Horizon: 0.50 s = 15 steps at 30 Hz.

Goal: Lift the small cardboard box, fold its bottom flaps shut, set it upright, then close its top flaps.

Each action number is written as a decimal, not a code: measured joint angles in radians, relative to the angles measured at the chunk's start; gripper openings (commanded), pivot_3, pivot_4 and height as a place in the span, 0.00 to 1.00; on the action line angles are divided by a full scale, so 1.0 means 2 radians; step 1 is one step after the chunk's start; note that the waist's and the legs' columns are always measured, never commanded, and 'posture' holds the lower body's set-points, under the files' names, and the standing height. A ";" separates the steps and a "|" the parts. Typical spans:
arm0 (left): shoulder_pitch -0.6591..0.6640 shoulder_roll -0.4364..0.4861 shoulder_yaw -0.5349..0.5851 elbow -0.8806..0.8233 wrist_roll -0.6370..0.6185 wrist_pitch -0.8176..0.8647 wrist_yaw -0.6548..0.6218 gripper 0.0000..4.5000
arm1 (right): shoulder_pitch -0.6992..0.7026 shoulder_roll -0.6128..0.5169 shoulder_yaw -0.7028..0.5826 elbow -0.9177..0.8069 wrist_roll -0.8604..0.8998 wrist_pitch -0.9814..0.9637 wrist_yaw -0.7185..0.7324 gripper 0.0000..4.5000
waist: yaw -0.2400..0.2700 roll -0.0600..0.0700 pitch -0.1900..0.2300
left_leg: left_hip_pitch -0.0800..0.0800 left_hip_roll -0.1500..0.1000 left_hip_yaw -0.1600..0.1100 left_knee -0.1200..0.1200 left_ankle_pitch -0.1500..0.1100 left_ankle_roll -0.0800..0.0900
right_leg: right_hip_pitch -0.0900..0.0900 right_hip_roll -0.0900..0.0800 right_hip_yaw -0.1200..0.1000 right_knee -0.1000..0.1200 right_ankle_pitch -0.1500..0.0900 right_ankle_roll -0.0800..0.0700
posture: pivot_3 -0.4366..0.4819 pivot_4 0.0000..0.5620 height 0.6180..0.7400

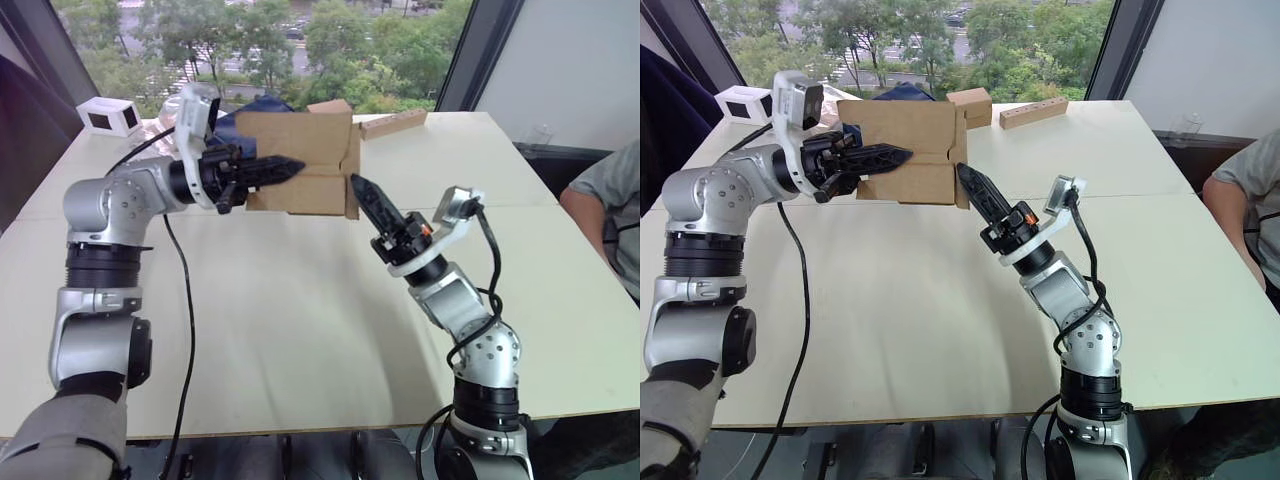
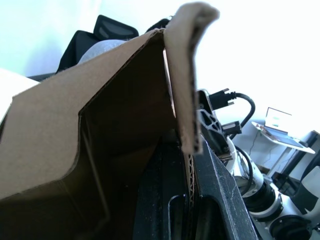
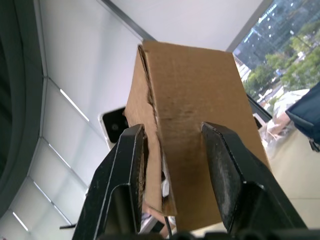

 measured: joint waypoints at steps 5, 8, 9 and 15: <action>0.003 -0.003 0.000 0.000 0.000 0.000 0.000 0.00 | 0.000 0.006 0.000 0.000 0.002 -0.004 -0.006 0.41 | 0.000 0.000 0.000 | 0.000 0.000 0.000 0.000 0.000 0.000 | 0.000 0.000 0.000 0.000 0.000 0.000 | 0.48 0.27 1.00; 0.008 -0.003 0.000 0.000 0.000 0.000 0.000 0.00 | 0.000 0.006 0.000 0.000 0.003 -0.005 -0.009 0.41 | 0.000 0.000 0.000 | 0.000 0.000 0.000 0.000 0.000 0.000 | 0.000 0.000 0.000 0.000 0.000 0.000 | 0.48 0.27 1.00; 0.008 -0.003 0.000 0.000 0.000 0.000 0.000 0.00 | 0.000 0.006 0.000 0.000 0.004 -0.005 -0.010 0.41 | 0.000 0.000 0.000 | 0.000 0.000 0.000 0.000 0.000 0.000 | 0.000 0.000 0.000 0.000 0.000 0.000 | 0.48 0.27 1.00; 0.009 -0.003 0.000 -0.004 0.000 0.000 -0.001 0.00 | -0.001 0.005 -0.001 0.000 0.007 -0.010 -0.018 0.41 | 0.000 0.000 0.000 | 0.000 0.000 0.000 0.000 0.000 0.000 | 0.000 0.000 0.000 0.000 0.000 0.000 | 0.48 0.27 1.00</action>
